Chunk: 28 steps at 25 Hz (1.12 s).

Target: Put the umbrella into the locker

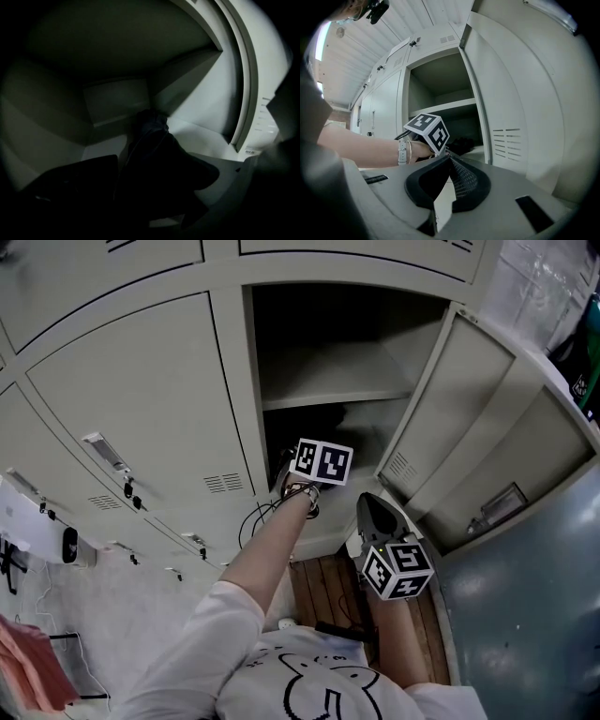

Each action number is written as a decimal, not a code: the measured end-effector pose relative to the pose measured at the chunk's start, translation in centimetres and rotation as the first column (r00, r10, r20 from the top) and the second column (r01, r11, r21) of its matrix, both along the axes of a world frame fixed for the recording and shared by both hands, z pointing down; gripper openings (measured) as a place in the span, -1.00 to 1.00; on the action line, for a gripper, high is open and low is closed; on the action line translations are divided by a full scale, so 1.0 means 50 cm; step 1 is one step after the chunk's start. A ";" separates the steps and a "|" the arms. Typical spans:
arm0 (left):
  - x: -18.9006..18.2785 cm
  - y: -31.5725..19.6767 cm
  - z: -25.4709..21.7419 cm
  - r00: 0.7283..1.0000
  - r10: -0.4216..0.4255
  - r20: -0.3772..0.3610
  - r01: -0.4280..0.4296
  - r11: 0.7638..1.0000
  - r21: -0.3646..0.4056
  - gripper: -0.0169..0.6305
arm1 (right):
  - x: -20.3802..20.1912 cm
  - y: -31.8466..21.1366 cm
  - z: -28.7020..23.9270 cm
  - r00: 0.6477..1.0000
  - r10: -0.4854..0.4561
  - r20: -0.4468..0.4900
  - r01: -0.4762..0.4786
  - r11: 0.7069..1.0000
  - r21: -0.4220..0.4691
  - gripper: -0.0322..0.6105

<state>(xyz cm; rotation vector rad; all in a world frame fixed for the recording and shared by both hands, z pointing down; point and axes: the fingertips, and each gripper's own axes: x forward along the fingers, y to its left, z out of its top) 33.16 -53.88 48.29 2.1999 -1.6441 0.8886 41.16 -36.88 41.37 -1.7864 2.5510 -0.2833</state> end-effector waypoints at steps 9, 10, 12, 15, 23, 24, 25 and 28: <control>0.037 0.051 -0.061 0.990 0.071 -0.121 -0.059 0.994 0.097 0.52 | -0.007 0.017 -0.005 1.000 0.002 -0.013 -0.002 1.000 0.013 -0.82; 0.041 0.063 -0.068 0.986 0.087 -0.141 -0.072 0.992 0.105 0.51 | -0.005 0.019 -0.004 1.000 0.005 -0.015 -0.005 1.000 0.015 -0.82; 0.045 0.089 -0.084 0.976 0.114 -0.187 -0.092 0.988 0.126 0.51 | -0.005 0.027 -0.003 1.000 0.002 -0.022 -0.002 1.000 0.020 -0.82; 0.044 0.125 -0.109 0.960 0.155 -0.232 -0.119 0.979 0.163 0.40 | -0.012 0.035 -0.003 0.999 -0.012 -0.042 0.014 0.999 0.032 -0.82; 0.019 0.217 -0.171 0.930 0.229 -0.288 -0.151 0.951 0.268 -0.06 | -0.040 0.051 -0.031 0.996 -0.024 -0.082 0.031 0.997 0.078 -0.82; 0.014 0.226 -0.176 0.926 0.233 -0.298 -0.149 0.949 0.279 -0.15 | -0.042 0.053 -0.035 0.996 -0.025 -0.081 0.032 0.996 0.082 -0.82; 0.008 0.234 -0.180 0.923 0.235 -0.304 -0.145 0.946 0.289 -0.27 | -0.044 0.054 -0.038 0.997 -0.025 -0.079 0.032 0.996 0.087 -0.82; -0.016 0.255 -0.192 0.934 0.232 -0.273 -0.131 0.930 0.343 -0.46 | -0.054 0.059 -0.052 0.997 -0.024 -0.071 0.031 0.994 0.102 -0.82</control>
